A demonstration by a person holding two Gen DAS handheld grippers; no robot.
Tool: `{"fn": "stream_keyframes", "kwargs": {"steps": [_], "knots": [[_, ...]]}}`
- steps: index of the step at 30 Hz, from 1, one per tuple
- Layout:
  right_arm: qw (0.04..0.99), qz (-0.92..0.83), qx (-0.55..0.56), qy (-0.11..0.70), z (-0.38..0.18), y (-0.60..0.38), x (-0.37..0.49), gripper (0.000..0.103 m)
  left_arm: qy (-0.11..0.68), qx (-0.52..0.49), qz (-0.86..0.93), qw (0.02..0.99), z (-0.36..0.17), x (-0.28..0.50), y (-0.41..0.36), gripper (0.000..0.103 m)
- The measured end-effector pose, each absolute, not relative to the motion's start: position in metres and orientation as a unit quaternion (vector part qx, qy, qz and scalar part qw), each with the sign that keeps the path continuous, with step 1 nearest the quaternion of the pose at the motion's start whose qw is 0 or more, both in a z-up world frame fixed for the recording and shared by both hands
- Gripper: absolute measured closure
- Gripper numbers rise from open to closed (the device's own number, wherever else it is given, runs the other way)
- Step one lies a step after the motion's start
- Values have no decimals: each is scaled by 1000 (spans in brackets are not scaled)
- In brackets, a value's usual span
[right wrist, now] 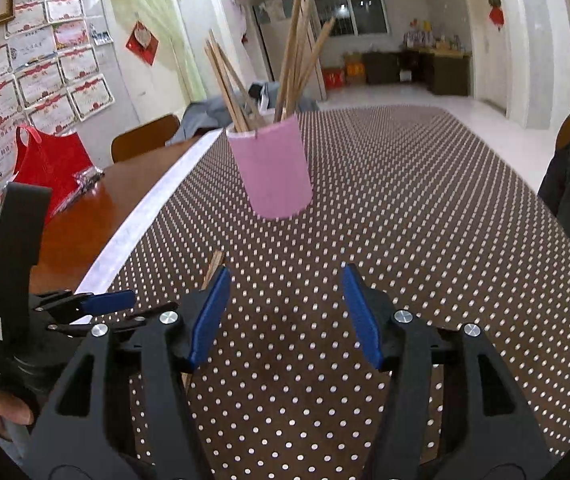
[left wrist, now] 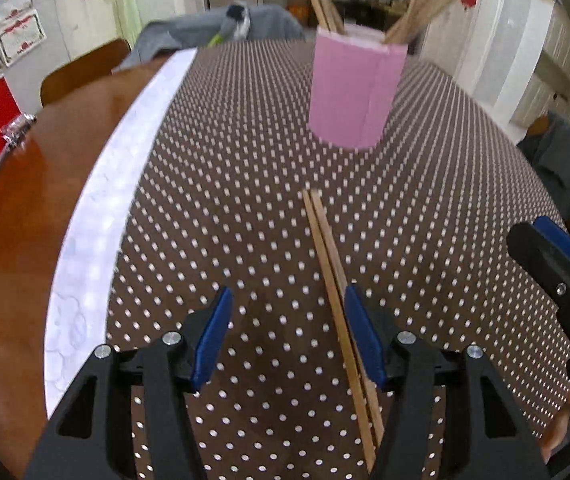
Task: Organize utensils
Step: 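Close the left tool on a chopstick while the right tool grasps the last one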
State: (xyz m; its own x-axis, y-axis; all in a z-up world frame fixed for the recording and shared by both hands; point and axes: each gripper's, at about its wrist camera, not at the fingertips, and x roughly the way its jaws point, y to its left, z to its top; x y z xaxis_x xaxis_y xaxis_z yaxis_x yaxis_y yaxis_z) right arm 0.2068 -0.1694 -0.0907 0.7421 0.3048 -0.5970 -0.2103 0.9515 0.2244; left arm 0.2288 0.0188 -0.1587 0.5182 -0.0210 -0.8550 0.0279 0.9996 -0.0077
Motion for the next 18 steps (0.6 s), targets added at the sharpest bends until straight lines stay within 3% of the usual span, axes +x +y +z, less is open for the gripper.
{"fn": "stream_keyframes", "kwargs": {"steps": [18], "knots": [[913,154,82,369,-104,-165,216,43,534,39,-16,845,-174,241,2,45]]}}
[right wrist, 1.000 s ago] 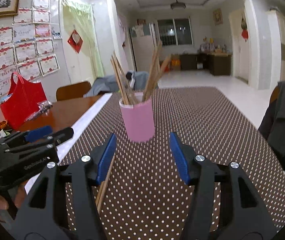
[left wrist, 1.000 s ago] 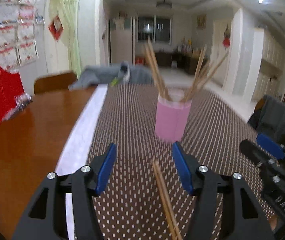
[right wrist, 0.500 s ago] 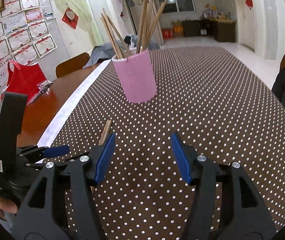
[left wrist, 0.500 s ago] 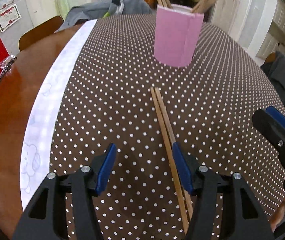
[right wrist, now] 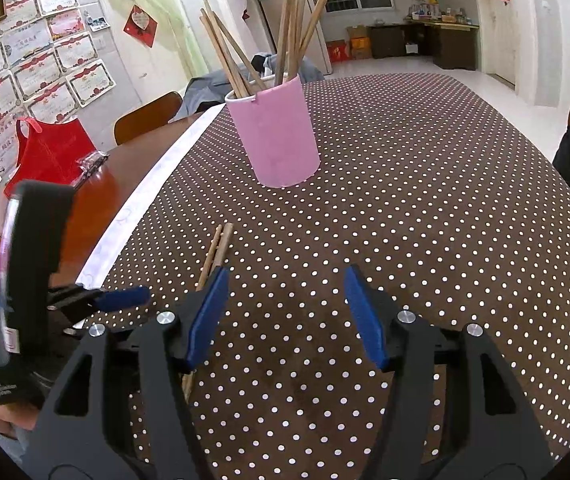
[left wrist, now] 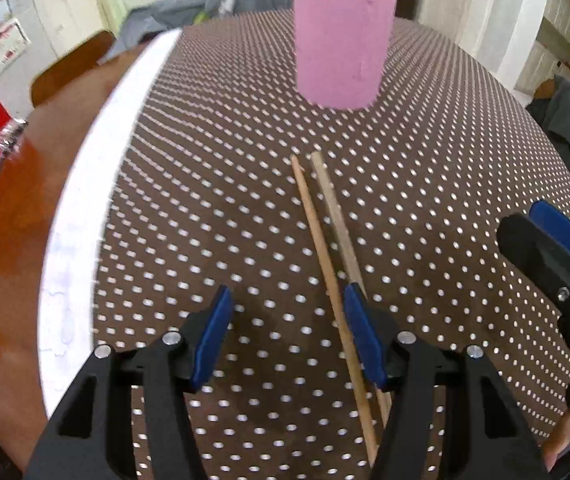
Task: Organize utensils
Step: 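Close the left tool on a chopstick while the right tool grasps the last one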
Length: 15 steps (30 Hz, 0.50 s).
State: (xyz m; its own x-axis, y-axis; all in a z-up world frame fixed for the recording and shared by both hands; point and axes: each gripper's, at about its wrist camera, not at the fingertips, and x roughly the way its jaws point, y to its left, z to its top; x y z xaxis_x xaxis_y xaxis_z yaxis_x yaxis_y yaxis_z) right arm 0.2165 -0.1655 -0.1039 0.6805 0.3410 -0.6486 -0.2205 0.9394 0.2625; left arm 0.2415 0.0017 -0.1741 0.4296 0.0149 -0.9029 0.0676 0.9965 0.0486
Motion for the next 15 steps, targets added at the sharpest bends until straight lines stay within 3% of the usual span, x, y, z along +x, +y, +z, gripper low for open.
{"fn": "stream_keyframes", "kwargs": {"steps": [5,8,10,15], "knots": [[913,153,80,370,-103,-165,217,43,525,22,-18,851,-171,242,8,48],[911,154,79,375,-103,-164,219,43,518,13,-11,855,-168,241,16,72],[908,155,75,383,-103,-161,222,43,519,-4,-11,855,-167,242,24,95],[882,170,63,434,-107,-142,239,43,518,-57,-29,853,-170,243,41,98]]}}
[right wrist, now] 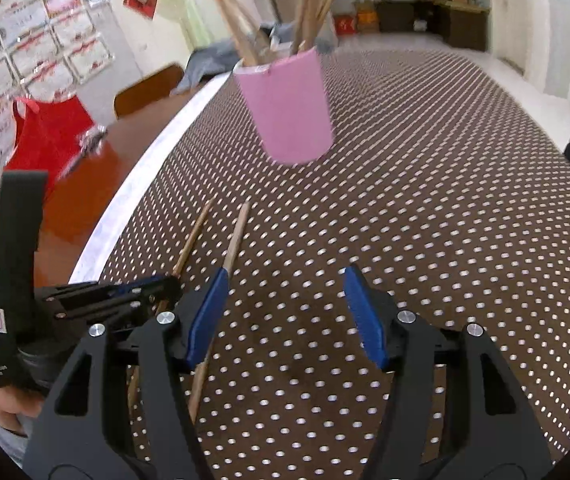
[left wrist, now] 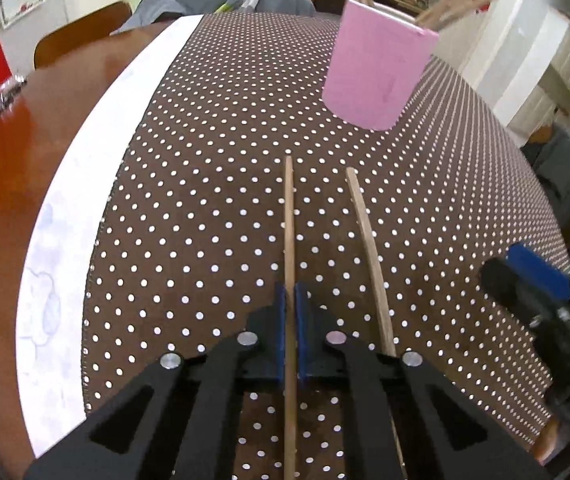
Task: Organize utensils
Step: 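Close the left tool on a chopstick while the right tool grasps the last one, then lift both held chopsticks upright above the pink cup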
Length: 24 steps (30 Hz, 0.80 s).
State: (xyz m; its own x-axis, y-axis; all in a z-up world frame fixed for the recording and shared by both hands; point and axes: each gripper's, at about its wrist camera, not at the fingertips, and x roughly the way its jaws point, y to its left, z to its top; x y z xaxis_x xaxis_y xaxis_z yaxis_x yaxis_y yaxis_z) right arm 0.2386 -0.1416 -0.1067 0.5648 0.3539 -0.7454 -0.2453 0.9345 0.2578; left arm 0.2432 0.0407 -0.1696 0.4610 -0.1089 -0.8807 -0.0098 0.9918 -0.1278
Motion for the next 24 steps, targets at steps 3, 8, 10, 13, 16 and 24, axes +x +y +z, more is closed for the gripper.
{"fn": "stream_keyframes", "kwargs": {"steps": [3,8,10,13,16,24], "knots": [[868,176,44,462,-109,-125,246,43,509,-79,-27,857,-169,241,50,98],[849,190,20,492,-112,-100,252,45,486,-96,-10,869,-160,237,65,98],[839,196,10,507,-116,-89,254,56,478,-96,-1,873,-158,236,69,98],[824,197,-4,532,-127,-76,262,72,472,-101,2,876,-154,232,76,98],[821,192,-24,538,-134,-68,264,84,469,-101,1,878,-151,229,80,98],[833,196,-23,517,-130,-66,263,96,444,-108,-24,889,-136,225,78,98]]}}
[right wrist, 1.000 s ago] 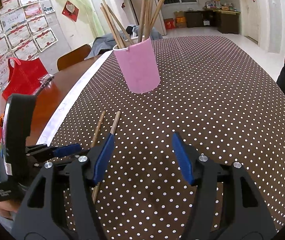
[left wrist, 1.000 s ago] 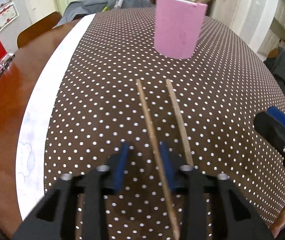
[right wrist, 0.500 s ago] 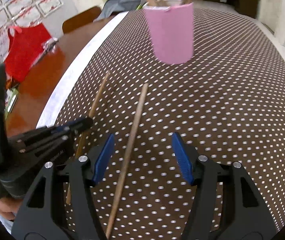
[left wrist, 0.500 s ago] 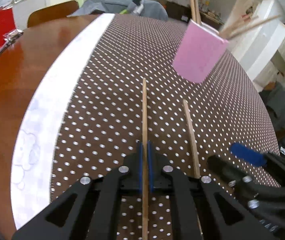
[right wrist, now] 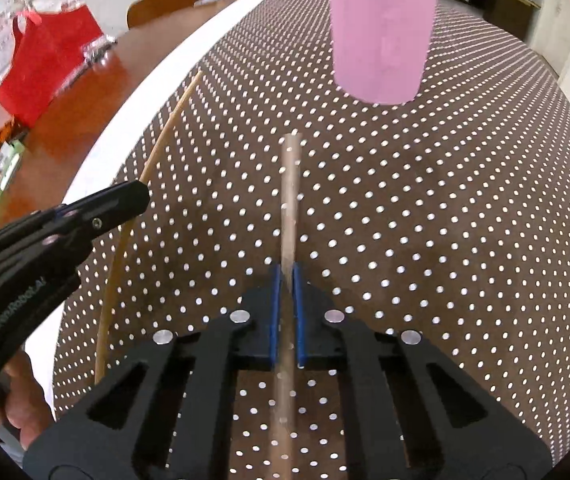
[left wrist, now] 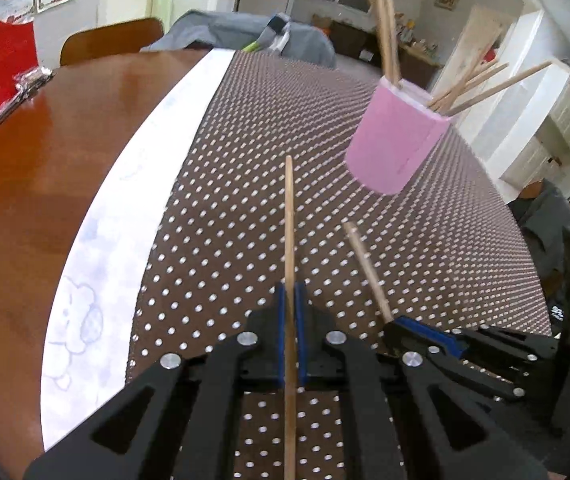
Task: Organize utensils
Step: 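Lift both held chopsticks upright above the pink cup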
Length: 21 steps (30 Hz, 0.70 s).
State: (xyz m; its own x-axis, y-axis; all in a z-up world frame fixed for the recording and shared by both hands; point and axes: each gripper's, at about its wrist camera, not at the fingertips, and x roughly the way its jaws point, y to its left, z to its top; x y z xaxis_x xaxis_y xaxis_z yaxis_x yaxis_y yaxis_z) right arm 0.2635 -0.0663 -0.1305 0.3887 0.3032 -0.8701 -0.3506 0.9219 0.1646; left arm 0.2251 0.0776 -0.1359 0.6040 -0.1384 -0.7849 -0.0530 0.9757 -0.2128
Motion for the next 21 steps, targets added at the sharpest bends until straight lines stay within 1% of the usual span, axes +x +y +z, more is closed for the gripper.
{"fn": "stream_keyframes", "kwargs": {"steps": [7,15,21], "knots": [[861,229,30,452,-100,-101,253,96,383,-117,-84,912,-106,219,61,98],[910,252,115,310,-38,-150,239,96,296,-121,-134,938,-63,221,41,98],[931,259,146,213,-4,-162,247,96,226,-133,-167,951,-29,235,26,98]]}}
